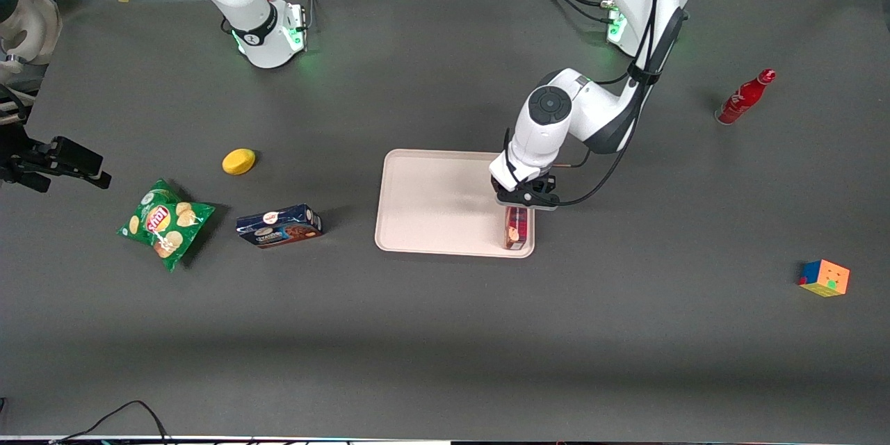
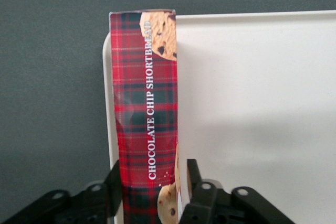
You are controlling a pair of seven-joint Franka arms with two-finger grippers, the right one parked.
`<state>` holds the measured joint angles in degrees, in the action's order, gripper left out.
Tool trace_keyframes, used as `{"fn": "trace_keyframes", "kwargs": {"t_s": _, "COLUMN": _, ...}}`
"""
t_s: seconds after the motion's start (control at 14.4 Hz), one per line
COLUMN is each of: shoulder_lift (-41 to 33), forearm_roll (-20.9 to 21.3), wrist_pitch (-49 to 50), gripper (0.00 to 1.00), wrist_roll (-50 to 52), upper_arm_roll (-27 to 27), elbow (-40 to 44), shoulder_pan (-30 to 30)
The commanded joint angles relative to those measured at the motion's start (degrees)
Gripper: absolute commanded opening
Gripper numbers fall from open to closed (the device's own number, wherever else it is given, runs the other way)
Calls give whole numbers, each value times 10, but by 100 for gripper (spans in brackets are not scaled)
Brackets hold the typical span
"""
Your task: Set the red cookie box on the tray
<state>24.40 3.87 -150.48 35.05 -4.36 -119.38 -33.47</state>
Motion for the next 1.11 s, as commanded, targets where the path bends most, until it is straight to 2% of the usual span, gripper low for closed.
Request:
{"fn": "trace_keyframes", "kwargs": {"t_s": 0.0, "shoulder_lift": 0, "forearm_roll": 11, "wrist_pitch": 9, "gripper": 100, "wrist_roll": 19, "upper_arm_roll": 15, "elbow": 23, "shoulder_pan": -12}}
{"fn": "trace_keyframes", "kwargs": {"t_s": 0.14, "shoulder_lift": -10, "forearm_roll": 5, "wrist_pitch": 44, "gripper": 100, "wrist_roll": 14, "upper_arm_roll": 16, "elbow": 44, "shoulder_pan": -10}}
{"fn": "trace_keyframes", "kwargs": {"t_s": 0.35, "shoulder_lift": -37, "forearm_roll": -1, "wrist_pitch": 201, "gripper": 100, "wrist_roll": -14, "upper_arm_roll": 26, "elbow": 127, "shoulder_pan": -2}}
{"fn": "trace_keyframes", "kwargs": {"t_s": 0.55, "shoulder_lift": -83, "forearm_roll": -60, "wrist_pitch": 279, "gripper": 100, "wrist_roll": -156, "upper_arm_roll": 41, "elbow": 155, "shoulder_pan": 55}}
{"fn": "trace_keyframes", "kwargs": {"t_s": 0.69, "shoulder_lift": -123, "forearm_roll": -76, "wrist_pitch": 319, "gripper": 100, "wrist_roll": -246, "upper_arm_roll": 43, "elbow": 154, "shoulder_pan": 113}}
{"fn": "trace_keyframes", "kwargs": {"t_s": 0.83, "shoulder_lift": -161, "forearm_roll": -80, "wrist_pitch": 361, "gripper": 100, "wrist_roll": -261, "upper_arm_roll": 51, "elbow": 154, "shoulder_pan": 155}}
{"fn": "trace_keyframes", "kwargs": {"t_s": 1.04, "shoulder_lift": -226, "forearm_roll": -78, "wrist_pitch": 402, "gripper": 100, "wrist_roll": -259, "upper_arm_roll": 82, "elbow": 154, "shoulder_pan": 180}}
